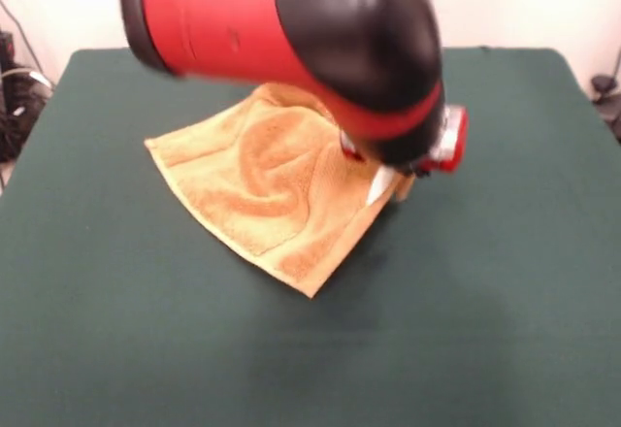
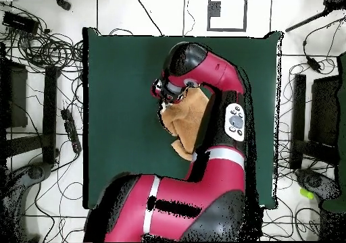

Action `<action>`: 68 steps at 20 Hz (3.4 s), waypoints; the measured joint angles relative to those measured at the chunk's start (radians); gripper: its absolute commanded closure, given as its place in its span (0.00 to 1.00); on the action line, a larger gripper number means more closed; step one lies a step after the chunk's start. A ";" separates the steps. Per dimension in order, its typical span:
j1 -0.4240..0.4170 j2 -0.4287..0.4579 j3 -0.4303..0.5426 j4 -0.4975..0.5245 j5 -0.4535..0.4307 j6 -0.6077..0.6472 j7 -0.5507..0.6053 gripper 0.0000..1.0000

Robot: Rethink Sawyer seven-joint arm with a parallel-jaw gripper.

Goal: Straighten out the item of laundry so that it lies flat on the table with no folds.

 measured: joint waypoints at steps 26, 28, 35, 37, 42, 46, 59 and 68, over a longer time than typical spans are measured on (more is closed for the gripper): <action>-0.226 -0.363 0.115 0.340 -0.028 -0.451 0.000 1.00; -0.225 -0.352 0.131 0.352 -0.042 -0.494 0.000 1.00; -0.223 -0.325 0.178 0.364 -0.058 -0.502 0.000 1.00; -0.221 -0.316 0.188 0.367 -0.059 -0.504 0.000 1.00; -0.219 -0.297 0.209 0.369 -0.060 -0.534 0.000 1.00; -0.214 -0.285 0.213 0.370 -0.060 -0.560 0.000 0.00; -0.185 -0.256 0.213 0.336 -0.063 -0.605 0.000 0.00; -0.159 -0.149 0.213 0.236 -0.063 -0.605 0.000 0.00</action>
